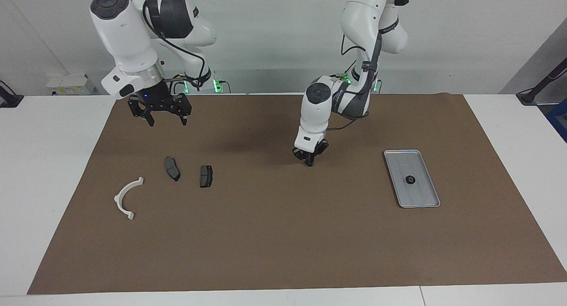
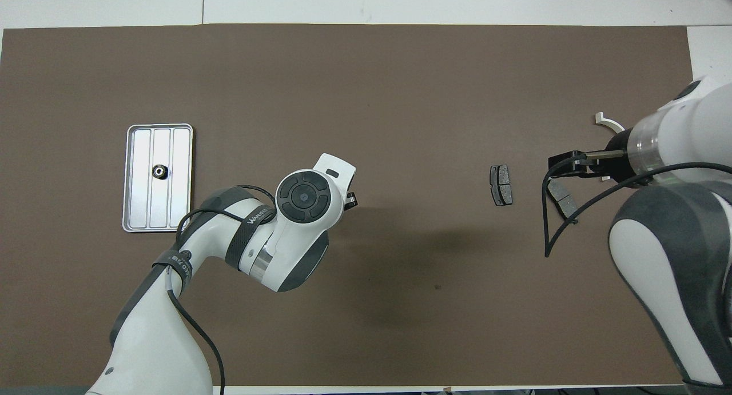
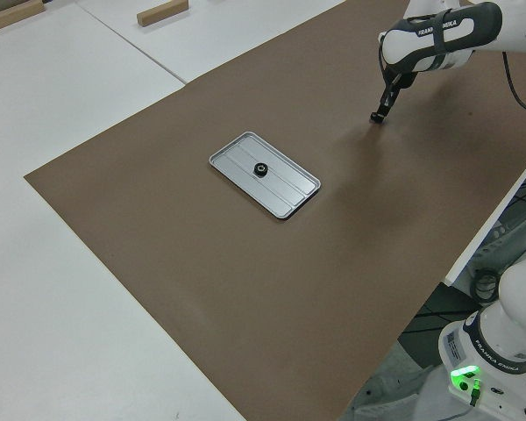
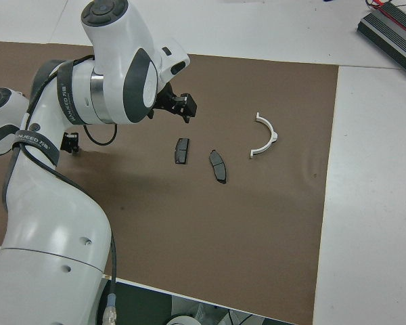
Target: Place bearing gear from tray to pile
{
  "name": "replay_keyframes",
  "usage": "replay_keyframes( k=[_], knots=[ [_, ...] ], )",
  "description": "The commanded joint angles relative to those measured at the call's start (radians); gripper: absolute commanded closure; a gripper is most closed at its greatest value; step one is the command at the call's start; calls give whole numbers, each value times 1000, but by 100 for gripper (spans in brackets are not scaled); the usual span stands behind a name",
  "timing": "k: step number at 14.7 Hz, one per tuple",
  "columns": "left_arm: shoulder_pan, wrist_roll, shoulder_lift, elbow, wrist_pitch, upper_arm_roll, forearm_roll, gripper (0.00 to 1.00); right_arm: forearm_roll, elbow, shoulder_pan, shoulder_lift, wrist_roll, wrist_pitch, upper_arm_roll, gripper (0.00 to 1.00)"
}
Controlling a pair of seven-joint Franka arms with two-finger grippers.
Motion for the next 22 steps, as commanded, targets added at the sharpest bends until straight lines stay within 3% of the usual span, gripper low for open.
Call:
replay_keyframes(
  k=[1,3,5,6,9,12,14,18,20,22],
  knots=[
    [-24,-27,-5,-28,31,17,24,100,23,-55,34,19,26,89,0,0],
    [-33,-27,-7,-37,52,17,24,100,21,-58,56,54,71,121,0,0],
    [-31,-24,-7,-35,52,17,24,19,21,-59,89,95,133,181,0,0],
    [-28,-20,-10,-28,42,19,24,6,21,-58,97,114,147,198,0,0],
    [26,92,-97,-16,-61,27,24,2,21,-58,113,167,170,259,0,0],
    [206,335,-211,70,-272,25,21,2,18,-56,175,229,280,342,0,0],
    [327,493,-197,139,-331,25,18,2,6,-46,240,279,396,396,-1,0],
    [556,861,-186,123,-281,25,-32,3,0,33,349,361,626,408,-4,0],
    [607,937,-140,120,-212,25,-46,4,-31,94,420,414,755,390,-6,3],
    [620,960,-71,116,-125,25,-46,5,-109,219,496,520,934,332,-6,3]
  ],
)
